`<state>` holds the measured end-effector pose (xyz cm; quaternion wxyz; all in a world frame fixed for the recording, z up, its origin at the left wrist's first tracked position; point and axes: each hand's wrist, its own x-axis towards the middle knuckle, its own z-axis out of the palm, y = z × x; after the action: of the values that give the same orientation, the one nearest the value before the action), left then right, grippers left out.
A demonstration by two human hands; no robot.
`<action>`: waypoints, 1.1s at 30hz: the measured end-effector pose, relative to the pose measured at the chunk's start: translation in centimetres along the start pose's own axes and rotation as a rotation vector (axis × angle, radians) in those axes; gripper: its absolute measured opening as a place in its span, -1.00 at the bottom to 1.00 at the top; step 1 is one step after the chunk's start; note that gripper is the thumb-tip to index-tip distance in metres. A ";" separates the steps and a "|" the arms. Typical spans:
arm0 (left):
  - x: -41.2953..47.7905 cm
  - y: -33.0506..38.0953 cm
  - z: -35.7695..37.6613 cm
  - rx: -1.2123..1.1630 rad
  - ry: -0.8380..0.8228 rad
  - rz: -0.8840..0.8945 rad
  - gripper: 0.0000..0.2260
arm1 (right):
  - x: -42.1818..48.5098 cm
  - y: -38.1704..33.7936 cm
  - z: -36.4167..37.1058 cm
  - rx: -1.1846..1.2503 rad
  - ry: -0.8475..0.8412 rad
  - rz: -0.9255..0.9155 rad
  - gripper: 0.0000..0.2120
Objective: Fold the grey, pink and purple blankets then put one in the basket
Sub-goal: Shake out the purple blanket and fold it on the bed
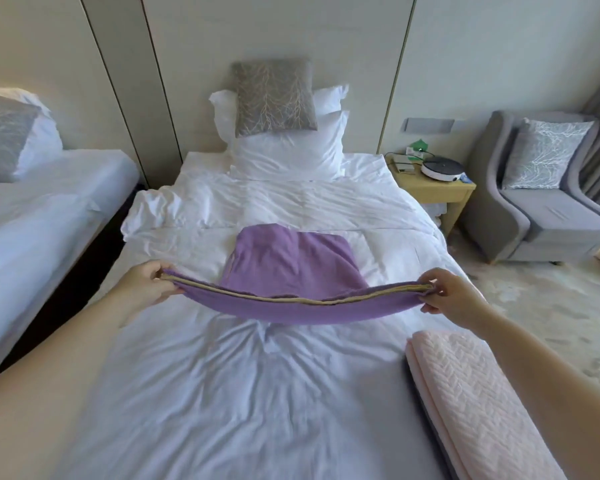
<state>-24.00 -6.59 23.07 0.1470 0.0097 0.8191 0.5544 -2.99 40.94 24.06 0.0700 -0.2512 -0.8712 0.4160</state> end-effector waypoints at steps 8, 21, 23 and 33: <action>-7.1 -9.9 -0.2 0.330 -0.044 -0.024 -0.81 | -10.9 4.7 4.8 -0.210 0.024 -0.047 -0.83; -23.5 -23.4 2.8 0.504 0.030 0.016 -0.79 | -25.5 17.4 9.4 -0.583 -0.083 -0.048 -0.85; -26.3 -25.7 3.2 0.513 0.042 0.010 -0.77 | -28.3 18.7 9.7 -0.591 -0.097 -0.047 -0.88; -37.9 -35.1 5.3 0.557 0.007 -0.095 -0.78 | -40.5 25.7 12.0 -0.634 -0.172 0.030 -0.99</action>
<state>18.79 -22.15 -1.99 0.1616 0.0094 0.9399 0.3007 37.78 26.21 0.31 -0.0917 -0.2370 -0.9563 0.1449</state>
